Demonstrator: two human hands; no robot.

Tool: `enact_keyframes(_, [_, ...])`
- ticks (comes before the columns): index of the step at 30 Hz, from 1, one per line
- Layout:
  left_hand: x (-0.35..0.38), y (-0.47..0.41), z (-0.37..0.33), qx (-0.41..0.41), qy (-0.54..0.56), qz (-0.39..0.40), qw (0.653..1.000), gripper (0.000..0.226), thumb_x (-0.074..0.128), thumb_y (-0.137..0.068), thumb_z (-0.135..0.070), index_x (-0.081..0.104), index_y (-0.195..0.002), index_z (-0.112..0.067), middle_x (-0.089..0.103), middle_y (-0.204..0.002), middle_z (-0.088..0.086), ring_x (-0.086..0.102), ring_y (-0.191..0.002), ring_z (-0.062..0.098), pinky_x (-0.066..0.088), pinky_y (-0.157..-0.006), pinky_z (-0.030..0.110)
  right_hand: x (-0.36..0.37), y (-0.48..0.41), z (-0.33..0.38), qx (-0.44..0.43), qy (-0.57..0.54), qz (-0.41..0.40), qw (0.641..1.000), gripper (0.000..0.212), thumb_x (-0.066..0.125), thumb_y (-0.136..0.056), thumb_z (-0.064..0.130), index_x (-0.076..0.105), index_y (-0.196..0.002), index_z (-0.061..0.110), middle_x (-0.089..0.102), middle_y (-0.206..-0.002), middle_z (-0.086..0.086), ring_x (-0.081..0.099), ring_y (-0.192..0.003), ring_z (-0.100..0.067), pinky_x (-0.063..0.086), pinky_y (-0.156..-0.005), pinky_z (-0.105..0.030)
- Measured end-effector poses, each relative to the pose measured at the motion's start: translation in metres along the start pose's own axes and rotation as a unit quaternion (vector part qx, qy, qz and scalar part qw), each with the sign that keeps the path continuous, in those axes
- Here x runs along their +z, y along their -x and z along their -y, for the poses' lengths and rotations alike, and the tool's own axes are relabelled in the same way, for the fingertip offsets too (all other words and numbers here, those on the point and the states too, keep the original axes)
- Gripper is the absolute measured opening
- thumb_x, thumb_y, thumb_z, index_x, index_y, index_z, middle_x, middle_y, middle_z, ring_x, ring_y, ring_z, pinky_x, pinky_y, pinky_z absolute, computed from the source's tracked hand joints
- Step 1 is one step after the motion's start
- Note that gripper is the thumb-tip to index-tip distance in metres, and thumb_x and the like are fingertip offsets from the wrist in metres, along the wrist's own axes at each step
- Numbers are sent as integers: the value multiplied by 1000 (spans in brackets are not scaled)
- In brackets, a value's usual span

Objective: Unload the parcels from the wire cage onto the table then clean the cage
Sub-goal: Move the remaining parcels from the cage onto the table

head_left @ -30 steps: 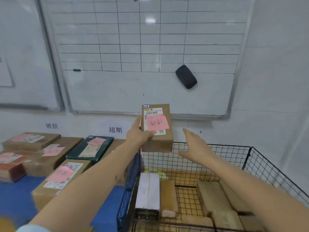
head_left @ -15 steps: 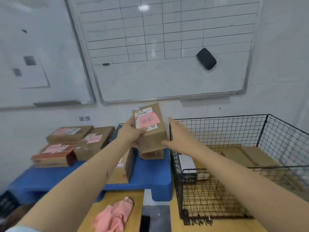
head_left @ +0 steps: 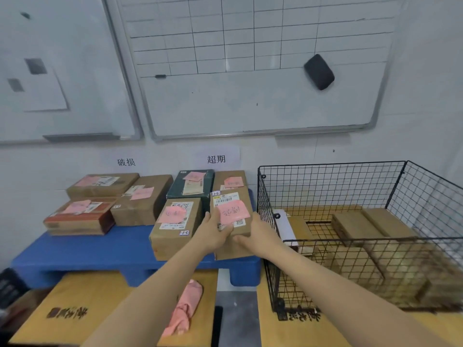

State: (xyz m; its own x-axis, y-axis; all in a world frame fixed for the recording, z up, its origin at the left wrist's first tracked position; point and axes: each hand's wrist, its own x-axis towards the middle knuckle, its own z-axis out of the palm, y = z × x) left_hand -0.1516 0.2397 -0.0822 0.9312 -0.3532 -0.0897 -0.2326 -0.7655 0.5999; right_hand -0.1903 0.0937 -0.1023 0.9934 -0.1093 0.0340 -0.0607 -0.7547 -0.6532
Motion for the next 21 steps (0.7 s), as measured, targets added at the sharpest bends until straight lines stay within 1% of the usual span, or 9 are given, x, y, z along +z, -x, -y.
enact_keyframes(3, [11,-7,13,0,32,14,999,63,44,-97,-38,14,-149,-19,29,-150,6,30,-137,23,32,-106,36,9,-1,-6,16,-12,25,999,77,64,-86,40,26,-148,14,50,-132,-7,56,-114,-22,50,-91,-33])
enact_keyframes(6, [19,-12,23,-8,37,18,999,58,44,-99,-34,17,-147,-17,31,-144,4,33,-135,22,34,-104,34,22,-6,-14,34,-17,46,998,68,60,-91,34,26,-145,9,51,-134,-8,55,-116,-23,48,-90,-31])
enact_keyframes(9, [24,-16,28,-10,18,17,1000,56,40,-100,-30,15,-148,-14,24,-149,5,24,-140,22,30,-107,33,32,-15,-18,50,-22,62,997,63,58,-94,28,25,-144,8,51,-134,-9,54,-118,-25,48,-90,-33])
enact_keyframes(11, [26,-19,31,-11,-1,20,1000,59,38,-101,-30,11,-149,-11,18,-152,7,22,-140,23,28,-108,33,38,-21,-21,51,-29,63,996,64,58,-94,27,23,-145,9,50,-135,-9,53,-118,-26,49,-93,-35])
enact_keyframes(14, [28,-26,38,-28,-24,40,999,66,35,-102,-30,-3,-151,-10,0,-158,10,18,-143,24,25,-112,34,46,-28,-22,59,-25,62,996,68,60,-93,27,21,-145,8,47,-136,-11,50,-121,-27,47,-97,-38])
enact_keyframes(16, [27,-29,40,-33,-32,50,998,68,34,-102,-29,-8,-151,-11,-10,-159,11,15,-144,24,23,-114,34,51,-30,-21,71,-17,66,995,66,59,-93,28,22,-144,6,44,-136,-13,48,-122,-29,46,-97,-38])
enact_keyframes(19, [26,-32,42,-34,-44,59,997,66,33,-103,-28,-9,-151,-12,-16,-158,11,11,-146,25,20,-115,35,55,-31,-21,81,-16,70,994,65,58,-94,28,22,-143,5,42,-137,-14,48,-122,-29,46,-96,-38])
enact_keyframes(21, [28,-35,43,-31,-52,63,996,67,33,-102,-29,-9,-151,-12,-16,-157,11,12,-145,26,22,-115,36,54,-31,-21,83,-12,71,994,66,58,-94,28,21,-144,6,43,-136,-14,49,-120,-29,47,-95,-38])
